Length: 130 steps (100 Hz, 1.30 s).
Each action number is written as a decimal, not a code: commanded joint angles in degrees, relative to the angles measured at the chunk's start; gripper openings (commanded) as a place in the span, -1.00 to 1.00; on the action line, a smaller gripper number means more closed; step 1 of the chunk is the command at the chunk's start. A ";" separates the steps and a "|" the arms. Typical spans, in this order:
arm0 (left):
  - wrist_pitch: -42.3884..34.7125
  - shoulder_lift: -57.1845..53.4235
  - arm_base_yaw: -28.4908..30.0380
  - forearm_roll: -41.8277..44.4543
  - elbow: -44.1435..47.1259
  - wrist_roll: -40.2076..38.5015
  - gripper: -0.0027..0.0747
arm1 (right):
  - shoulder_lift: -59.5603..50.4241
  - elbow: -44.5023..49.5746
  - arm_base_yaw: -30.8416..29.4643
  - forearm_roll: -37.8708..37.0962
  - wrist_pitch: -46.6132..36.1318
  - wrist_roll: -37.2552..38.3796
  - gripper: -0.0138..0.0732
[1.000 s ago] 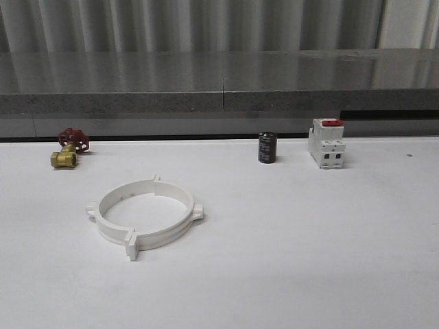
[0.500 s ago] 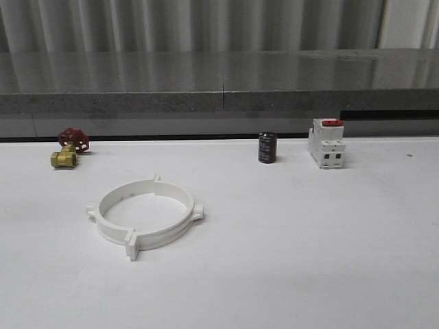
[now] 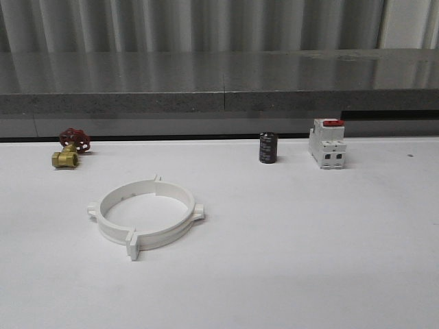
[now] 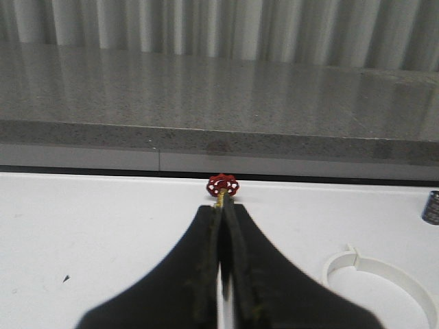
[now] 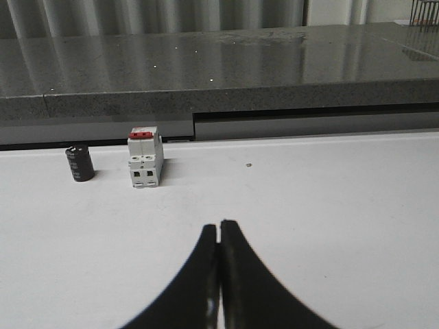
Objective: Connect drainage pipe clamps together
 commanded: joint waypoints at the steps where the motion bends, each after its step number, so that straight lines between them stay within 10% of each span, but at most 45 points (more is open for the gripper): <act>1: -5.28 -2.82 1.69 -0.96 1.11 1.05 -0.98 | -1.07 -1.15 -0.19 -0.41 -4.87 -0.05 -0.84; 130: -11.63 -12.40 2.34 3.07 12.54 0.58 -0.98 | -1.07 -1.15 -0.19 -0.41 -4.69 -0.05 -0.84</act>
